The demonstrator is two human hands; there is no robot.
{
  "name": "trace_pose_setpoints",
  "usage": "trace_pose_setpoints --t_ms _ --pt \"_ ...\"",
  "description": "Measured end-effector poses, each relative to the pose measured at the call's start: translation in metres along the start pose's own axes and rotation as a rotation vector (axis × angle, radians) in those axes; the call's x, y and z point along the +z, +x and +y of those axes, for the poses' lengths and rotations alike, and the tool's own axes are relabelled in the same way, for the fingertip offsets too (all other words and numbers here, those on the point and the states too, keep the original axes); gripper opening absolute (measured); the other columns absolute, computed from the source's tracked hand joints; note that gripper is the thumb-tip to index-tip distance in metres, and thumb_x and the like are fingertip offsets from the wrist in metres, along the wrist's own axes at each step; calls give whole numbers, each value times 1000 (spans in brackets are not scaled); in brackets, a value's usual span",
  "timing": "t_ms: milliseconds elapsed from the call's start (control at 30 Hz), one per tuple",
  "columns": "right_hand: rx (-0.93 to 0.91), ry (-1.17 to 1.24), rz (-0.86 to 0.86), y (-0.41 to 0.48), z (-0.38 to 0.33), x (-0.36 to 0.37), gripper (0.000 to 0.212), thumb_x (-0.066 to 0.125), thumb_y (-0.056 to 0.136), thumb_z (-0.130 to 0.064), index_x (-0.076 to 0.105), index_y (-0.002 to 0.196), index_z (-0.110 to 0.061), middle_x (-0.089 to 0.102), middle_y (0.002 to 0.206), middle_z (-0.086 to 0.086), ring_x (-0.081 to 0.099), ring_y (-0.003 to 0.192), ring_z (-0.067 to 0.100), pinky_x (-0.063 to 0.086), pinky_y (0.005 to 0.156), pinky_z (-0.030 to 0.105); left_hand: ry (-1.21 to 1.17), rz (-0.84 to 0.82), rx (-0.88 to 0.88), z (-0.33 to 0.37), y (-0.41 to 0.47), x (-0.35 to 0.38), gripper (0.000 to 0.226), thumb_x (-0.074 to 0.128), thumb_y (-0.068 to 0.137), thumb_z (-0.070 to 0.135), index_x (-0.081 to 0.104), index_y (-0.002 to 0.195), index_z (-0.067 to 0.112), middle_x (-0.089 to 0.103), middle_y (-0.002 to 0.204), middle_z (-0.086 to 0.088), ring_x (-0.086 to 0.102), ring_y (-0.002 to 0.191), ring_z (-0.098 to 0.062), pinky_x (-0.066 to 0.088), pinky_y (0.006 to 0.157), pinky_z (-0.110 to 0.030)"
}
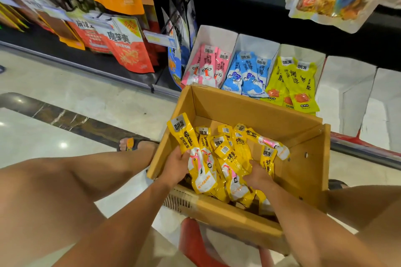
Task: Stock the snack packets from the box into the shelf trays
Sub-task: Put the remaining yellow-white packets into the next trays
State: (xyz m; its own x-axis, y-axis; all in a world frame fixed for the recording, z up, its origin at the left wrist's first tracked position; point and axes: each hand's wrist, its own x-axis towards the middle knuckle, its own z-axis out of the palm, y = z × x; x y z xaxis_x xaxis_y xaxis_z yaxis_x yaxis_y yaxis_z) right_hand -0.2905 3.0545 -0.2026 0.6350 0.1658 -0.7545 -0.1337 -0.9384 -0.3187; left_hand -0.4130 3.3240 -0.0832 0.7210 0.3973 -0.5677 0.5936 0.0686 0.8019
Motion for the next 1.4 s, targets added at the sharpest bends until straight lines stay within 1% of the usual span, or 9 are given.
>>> trace_pose_setpoints --t_ms 200,300,367,500,567,733,867,1133,1400 --pt "61 -112 -23 14 2 4 76 71 86 -34 36 150 -13 53 139 16 61 116 33 51 85 35 -34 -17 -35 -1 5 -1 30 48 108 24 70 103 43 77 111 2 73 108 -22 57 95 -56" --pt "45 -114 -29 19 4 5 21 70 87 -37 66 101 -21 67 118 11 64 106 27 48 81 28 -46 6 -53 -4 9 -1 23 48 108 21 68 105 34 77 109 2 73 106 -22 58 95 -55" --pt "47 -40 -41 17 1 4 22 68 90 -34 53 76 -28 65 102 9 65 93 24 50 80 31 -63 5 -54 -5 11 1 21 48 109 20 66 107 32 76 108 4 72 107 -22 60 91 -50" --pt "59 139 -43 7 -6 -3 16 63 97 -20 59 113 -17 63 102 6 66 63 16 44 51 25 -63 -7 -55 -3 10 2 20 47 109 22 64 108 32 76 109 4 73 105 -20 62 85 -42" --pt "49 198 0 3 -8 -8 23 63 97 -18 59 119 -11 62 106 5 63 57 15 46 52 25 -39 -12 -41 -1 8 3 19 47 109 24 64 107 32 76 109 5 73 104 -18 60 87 -42" --pt "0 442 76 -17 -25 -29 10 67 95 -17 57 94 -17 58 95 -1 57 48 14 45 52 27 -5 20 -32 5 8 11 16 52 107 29 68 106 28 78 102 2 74 99 -22 60 89 -48" --pt "-147 544 159 -43 -56 -54 32 65 96 -14 44 72 -20 46 68 1 49 51 15 34 41 18 -20 29 -11 7 10 19 24 53 104 40 71 105 24 78 101 -5 73 101 -32 57 92 -57" --pt "-410 522 382 -128 -100 -105 32 57 95 -12 35 73 -21 34 62 -6 30 54 9 28 53 31 -126 7 46 83 -7 52 24 49 108 37 68 118 28 72 121 4 66 114 -22 50 105 -50" --pt "-562 483 559 -182 -102 -164 20 58 96 -20 47 79 -23 51 59 -9 43 51 4 35 53 28 -105 -198 156 143 11 114 47 51 91 62 68 121 29 75 118 -2 69 113 -29 51 103 -58"
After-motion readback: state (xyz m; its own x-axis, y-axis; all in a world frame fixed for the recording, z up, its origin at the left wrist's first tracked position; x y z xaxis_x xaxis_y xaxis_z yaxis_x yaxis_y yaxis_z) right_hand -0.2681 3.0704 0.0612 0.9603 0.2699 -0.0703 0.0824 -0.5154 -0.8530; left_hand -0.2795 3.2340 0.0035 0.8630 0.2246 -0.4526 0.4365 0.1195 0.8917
